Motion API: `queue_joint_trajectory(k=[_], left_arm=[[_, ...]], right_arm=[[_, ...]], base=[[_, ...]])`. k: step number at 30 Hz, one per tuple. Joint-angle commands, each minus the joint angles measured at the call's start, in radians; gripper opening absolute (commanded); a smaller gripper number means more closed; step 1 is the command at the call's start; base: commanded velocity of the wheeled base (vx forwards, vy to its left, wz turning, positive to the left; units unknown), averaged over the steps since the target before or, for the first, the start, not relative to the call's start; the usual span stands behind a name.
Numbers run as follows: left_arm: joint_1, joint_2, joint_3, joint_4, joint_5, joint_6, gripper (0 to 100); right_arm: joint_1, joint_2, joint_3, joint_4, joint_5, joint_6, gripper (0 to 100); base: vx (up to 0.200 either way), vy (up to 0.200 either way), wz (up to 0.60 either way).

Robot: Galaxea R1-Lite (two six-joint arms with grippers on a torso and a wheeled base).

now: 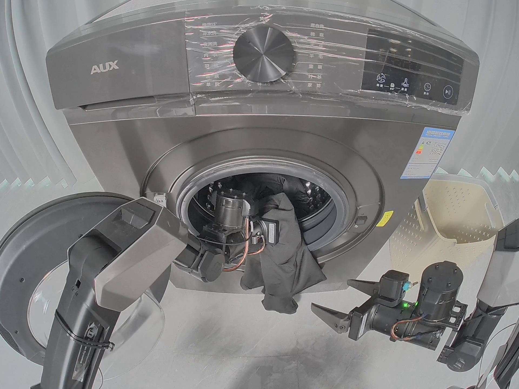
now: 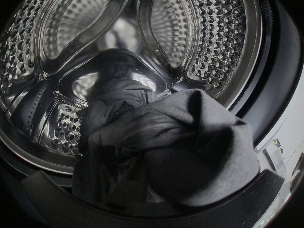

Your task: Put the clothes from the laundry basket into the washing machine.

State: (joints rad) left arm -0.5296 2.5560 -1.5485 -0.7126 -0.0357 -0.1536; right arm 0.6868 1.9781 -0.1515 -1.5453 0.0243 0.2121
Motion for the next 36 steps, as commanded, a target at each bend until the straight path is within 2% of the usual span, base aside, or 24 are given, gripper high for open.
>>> queue_joint_trajectory(k=[1,3,6,10,15,21,22,24,28,30,31,32,33,36], left_arm=[[-0.017,0.027,-0.082,-0.015,0.005,-0.058,0],[-0.013,0.059,-0.162,-0.013,0.025,-0.078,0],[-0.003,0.104,-0.289,-0.001,0.111,-0.076,0],[0.023,0.144,-0.389,0.008,0.162,-0.076,0],[0.037,0.155,-0.430,0.012,0.181,-0.078,0],[0.042,0.139,-0.390,0.012,0.189,-0.075,0],[0.042,0.132,-0.366,0.010,0.189,-0.073,100],[0.040,0.110,-0.331,0.012,0.188,-0.072,100],[0.029,0.026,-0.162,0.019,0.168,-0.064,100],[0.028,-0.011,-0.094,0.041,0.158,-0.050,100],[0.028,-0.042,-0.044,0.059,0.152,-0.034,100],[0.028,-0.042,-0.044,0.059,0.152,-0.034,100],[0.028,-0.080,0.019,0.073,0.143,-0.009,100],[0.023,-0.129,0.107,0.077,0.129,0.011,100]], right_arm=[[0.000,0.010,0.003,-0.001,0.000,0.001,100],[0.000,0.011,0.003,-0.001,0.000,0.001,100],[0.002,0.011,0.007,-0.001,0.000,0.001,100],[0.002,0.013,0.012,-0.001,0.000,0.001,100],[0.002,0.013,0.012,-0.001,0.000,0.001,100],[0.002,0.013,0.012,-0.001,0.000,0.001,100],[0.002,0.013,0.012,-0.001,0.000,0.001,100],[0.002,0.011,0.012,-0.001,0.000,0.001,100],[0.003,0.011,0.013,-0.001,0.000,0.001,100],[0.003,0.011,0.012,-0.001,0.000,0.001,100],[0.003,0.011,0.013,-0.001,0.000,0.001,100],[0.003,0.011,0.013,-0.001,0.000,0.001,100],[0.003,0.011,0.012,-0.001,0.000,0.001,100],[0.003,0.011,0.013,-0.001,0.000,0.000,100]], base=[[0.000,0.000,0.00],[0.000,0.000,0.00],[0.000,0.000,0.00],[0.000,0.000,0.00],[0.000,0.000,0.00],[0.000,0.000,0.00],[0.000,0.000,0.00],[0.000,0.000,0.00],[0.000,0.000,0.00],[0.000,0.000,0.00],[0.000,0.000,0.00],[0.000,0.000,0.00],[0.000,0.000,0.00],[0.000,0.000,0.00]])
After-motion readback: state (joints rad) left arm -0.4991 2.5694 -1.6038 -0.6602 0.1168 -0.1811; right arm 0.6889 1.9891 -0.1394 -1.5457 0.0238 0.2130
